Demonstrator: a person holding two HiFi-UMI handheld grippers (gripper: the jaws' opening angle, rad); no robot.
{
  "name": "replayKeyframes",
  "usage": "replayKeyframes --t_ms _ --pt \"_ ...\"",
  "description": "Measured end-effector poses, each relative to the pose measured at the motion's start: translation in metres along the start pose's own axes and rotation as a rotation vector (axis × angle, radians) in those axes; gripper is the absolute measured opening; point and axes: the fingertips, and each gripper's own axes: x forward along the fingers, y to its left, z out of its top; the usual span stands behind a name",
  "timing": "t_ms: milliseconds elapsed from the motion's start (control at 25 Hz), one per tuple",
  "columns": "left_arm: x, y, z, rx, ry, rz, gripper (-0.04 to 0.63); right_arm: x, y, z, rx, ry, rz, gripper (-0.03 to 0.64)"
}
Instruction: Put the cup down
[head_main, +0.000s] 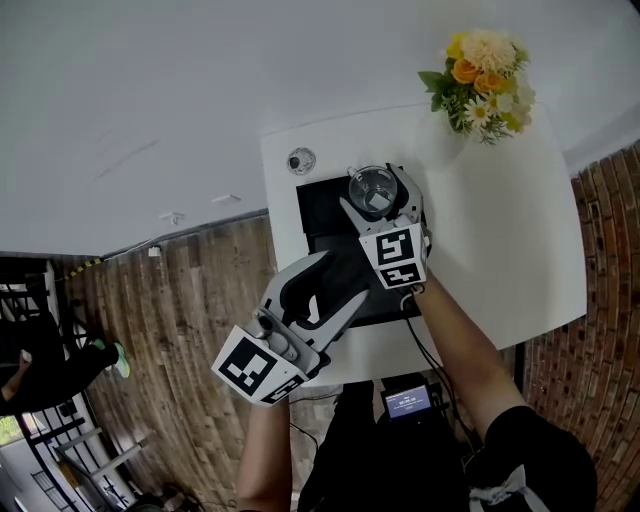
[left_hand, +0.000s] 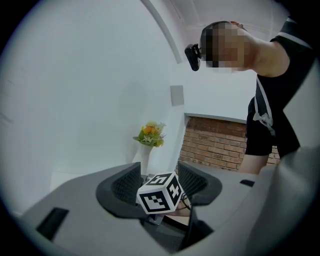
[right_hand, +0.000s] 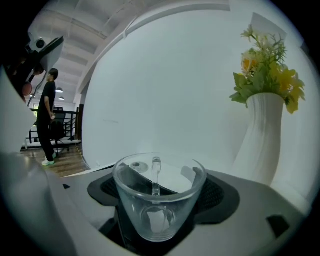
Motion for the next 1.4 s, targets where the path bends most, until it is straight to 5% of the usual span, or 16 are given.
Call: replayKeyframes --t_ms 280,440,600,800,880,1080,1400 --pt "-0.001 -0.003 0.003 0.005 -0.002 0.001 0.239 -0.003 -0.007 -0.012 0.032 0.107 0.051 0.410" --pt "-0.004 -0.004 0.004 0.007 -0.001 0.005 0.239 -0.003 -0.005 -0.018 -0.081 0.159 0.137 0.410" --pt "-0.005 -0.007 0.004 0.007 -0.002 0.003 0.239 -0.002 -0.003 -0.022 -0.162 0.164 0.182 0.410" --pt "-0.005 -0.012 0.003 0.008 0.002 -0.003 0.239 -0.007 -0.003 -0.016 -0.136 0.120 0.207 0.427" --pt "-0.006 -0.013 0.004 0.009 -0.001 -0.002 0.239 -0.010 -0.004 -0.013 -0.099 0.106 0.228 0.489" --pt "-0.012 -0.021 0.004 0.011 -0.001 0.001 0.239 -0.039 -0.012 -0.010 0.042 0.081 0.233 0.505" --pt "-0.025 -0.033 0.007 0.018 -0.018 0.012 0.239 -0.114 -0.021 0.019 0.520 -0.067 0.333 0.502"
